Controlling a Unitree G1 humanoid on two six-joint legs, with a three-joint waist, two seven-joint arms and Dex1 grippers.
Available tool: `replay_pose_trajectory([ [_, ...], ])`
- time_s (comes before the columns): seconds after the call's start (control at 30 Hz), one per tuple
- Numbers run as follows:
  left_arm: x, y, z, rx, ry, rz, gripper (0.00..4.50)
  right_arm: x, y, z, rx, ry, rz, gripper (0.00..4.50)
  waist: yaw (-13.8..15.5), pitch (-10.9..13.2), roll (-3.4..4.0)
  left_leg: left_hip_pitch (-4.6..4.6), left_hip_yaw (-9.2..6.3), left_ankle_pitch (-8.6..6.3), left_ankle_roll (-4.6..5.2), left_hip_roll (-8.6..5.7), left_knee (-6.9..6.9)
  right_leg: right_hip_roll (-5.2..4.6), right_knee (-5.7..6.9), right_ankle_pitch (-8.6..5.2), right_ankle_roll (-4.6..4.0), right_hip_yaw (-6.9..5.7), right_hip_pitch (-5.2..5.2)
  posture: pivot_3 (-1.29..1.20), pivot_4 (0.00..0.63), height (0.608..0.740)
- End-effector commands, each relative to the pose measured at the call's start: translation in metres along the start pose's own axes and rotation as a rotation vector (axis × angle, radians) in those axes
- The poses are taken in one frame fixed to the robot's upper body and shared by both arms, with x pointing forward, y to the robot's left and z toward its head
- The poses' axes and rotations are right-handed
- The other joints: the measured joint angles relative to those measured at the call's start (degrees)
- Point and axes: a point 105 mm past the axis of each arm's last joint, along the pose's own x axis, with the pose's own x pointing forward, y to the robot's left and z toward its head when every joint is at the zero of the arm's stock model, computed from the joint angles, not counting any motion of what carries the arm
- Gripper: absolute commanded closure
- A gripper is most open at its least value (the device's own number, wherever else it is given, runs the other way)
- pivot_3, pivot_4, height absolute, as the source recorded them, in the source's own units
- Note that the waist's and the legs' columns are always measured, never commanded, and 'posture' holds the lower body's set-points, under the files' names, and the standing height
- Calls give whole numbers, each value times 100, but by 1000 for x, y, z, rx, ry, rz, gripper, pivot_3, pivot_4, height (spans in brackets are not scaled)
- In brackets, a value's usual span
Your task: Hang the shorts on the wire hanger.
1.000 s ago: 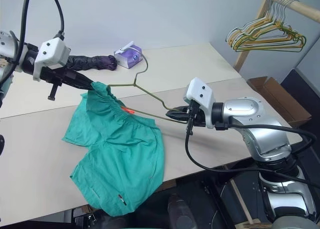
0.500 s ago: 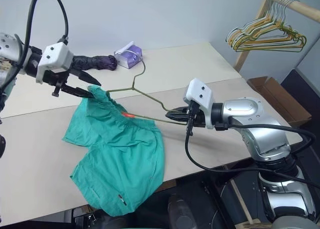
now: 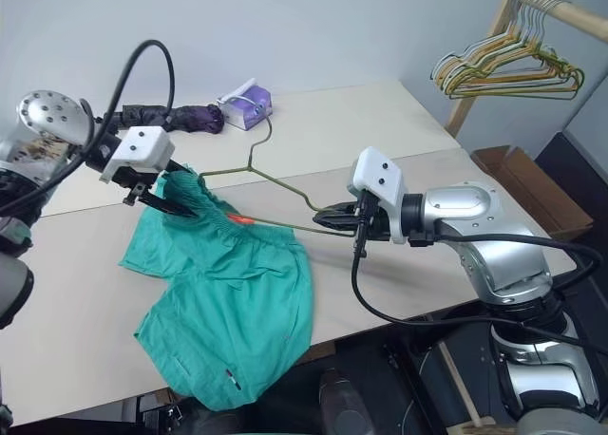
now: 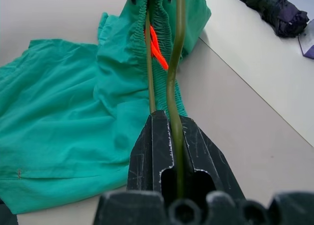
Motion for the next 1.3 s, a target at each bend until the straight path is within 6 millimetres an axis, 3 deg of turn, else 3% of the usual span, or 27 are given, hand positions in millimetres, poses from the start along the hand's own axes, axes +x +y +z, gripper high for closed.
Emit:
replay_pose_trajectory([
  [0.03,-3,3,1,24,5,20,2002,-4,1,18,-45,-53,3,4500,-13,0,-1,0,0,0,0,0,0,0,0,0,0,0,0,-200,19,740],
  [0.13,-1,1,-1,21,5,12,2002,-4,1,20,-46,-57,4,4500,-23,0,-1,0,0,0,0,0,0,0,0,0,0,1,0,-199,14,740],
  [0.17,0,1,-2,17,2,11,2182,-4,1,20,-46,-62,4,4500,-26,0,-1,0,0,0,0,0,0,0,0,0,0,0,0,-198,14,740],
  [0.43,0,0,0,5,-32,25,4458,-3,3,24,-37,-83,12,4500,-22,0,-1,1,-1,0,0,0,0,0,0,0,0,0,1,-177,18,740],
  [0.77,-6,-4,5,-24,-101,56,4458,2,7,23,-69,-117,16,4500,20,0,0,1,-1,0,0,0,0,0,1,1,-1,-1,2,-134,24,740],
  [1.03,-10,-7,7,-31,-123,69,4500,0,-1,17,-58,-112,-33,1992,221,0,0,0,-1,0,0,0,0,0,0,1,0,-1,2,-131,50,740],
  [1.2,-9,-6,8,-50,-171,98,4500,-22,-20,12,-46,-76,-148,281,276,1,1,1,1,0,0,0,0,0,-1,0,-1,-1,2,-154,56,740],
  [1.23,-9,-7,7,-52,-174,101,4500,-27,-23,11,-40,-72,-169,22,289,1,1,1,1,0,0,0,0,0,-2,1,-1,-1,2,-156,58,740],
  [1.3,-8,-7,6,-61,-180,104,4500,-46,-31,8,-22,-59,-245,22,313,1,1,0,0,0,0,0,0,0,-3,1,-1,-3,2,-178,62,740],
])
